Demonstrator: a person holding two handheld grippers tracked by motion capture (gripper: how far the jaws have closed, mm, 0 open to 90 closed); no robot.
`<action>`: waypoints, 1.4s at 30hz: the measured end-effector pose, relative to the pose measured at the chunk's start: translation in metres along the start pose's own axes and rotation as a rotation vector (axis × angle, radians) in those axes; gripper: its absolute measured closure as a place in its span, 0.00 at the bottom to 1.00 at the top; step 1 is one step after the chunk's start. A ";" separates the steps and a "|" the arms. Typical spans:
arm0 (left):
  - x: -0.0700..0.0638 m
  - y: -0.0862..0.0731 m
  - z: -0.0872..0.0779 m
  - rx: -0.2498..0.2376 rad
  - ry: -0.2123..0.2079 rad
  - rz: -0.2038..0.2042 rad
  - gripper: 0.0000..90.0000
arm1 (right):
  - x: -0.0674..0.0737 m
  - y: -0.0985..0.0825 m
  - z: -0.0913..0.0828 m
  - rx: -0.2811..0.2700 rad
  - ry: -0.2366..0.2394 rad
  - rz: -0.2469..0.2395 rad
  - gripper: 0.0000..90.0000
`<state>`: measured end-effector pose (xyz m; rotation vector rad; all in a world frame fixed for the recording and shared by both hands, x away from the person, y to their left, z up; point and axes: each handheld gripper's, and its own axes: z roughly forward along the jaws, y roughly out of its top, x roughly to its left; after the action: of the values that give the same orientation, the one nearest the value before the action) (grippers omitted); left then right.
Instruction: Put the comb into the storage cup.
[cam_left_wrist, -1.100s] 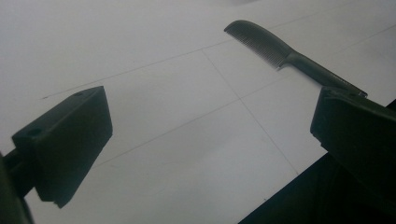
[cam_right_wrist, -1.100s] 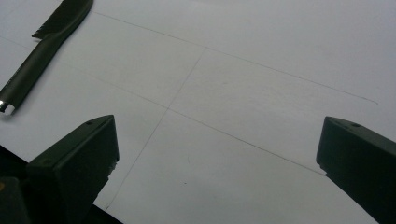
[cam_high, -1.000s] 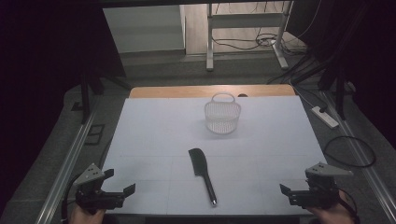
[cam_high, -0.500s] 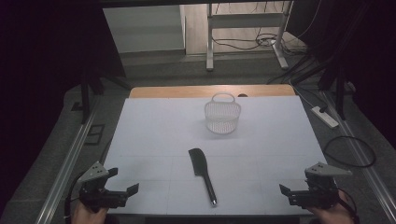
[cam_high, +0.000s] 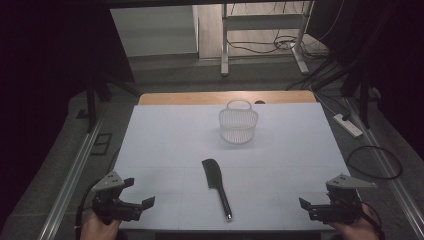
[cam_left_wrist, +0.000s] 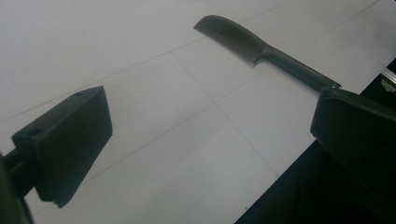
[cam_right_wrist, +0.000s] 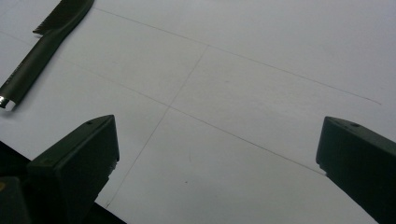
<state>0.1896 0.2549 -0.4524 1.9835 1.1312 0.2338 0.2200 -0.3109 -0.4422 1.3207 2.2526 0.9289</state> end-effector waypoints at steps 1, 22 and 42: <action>0.000 0.000 0.000 0.000 0.000 0.000 0.00 | 0.000 0.000 0.000 0.000 0.001 -0.001 0.00; -0.009 0.018 0.021 0.030 0.008 0.035 0.00 | 0.001 0.000 0.000 -0.003 0.000 -0.009 0.00; -0.018 0.038 0.048 0.044 -0.035 0.063 0.00 | 0.002 0.000 0.000 -0.006 0.000 -0.017 0.00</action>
<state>0.2276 0.2037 -0.4513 2.0561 1.0611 0.2084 0.2189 -0.3098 -0.4421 1.2966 2.2557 0.9298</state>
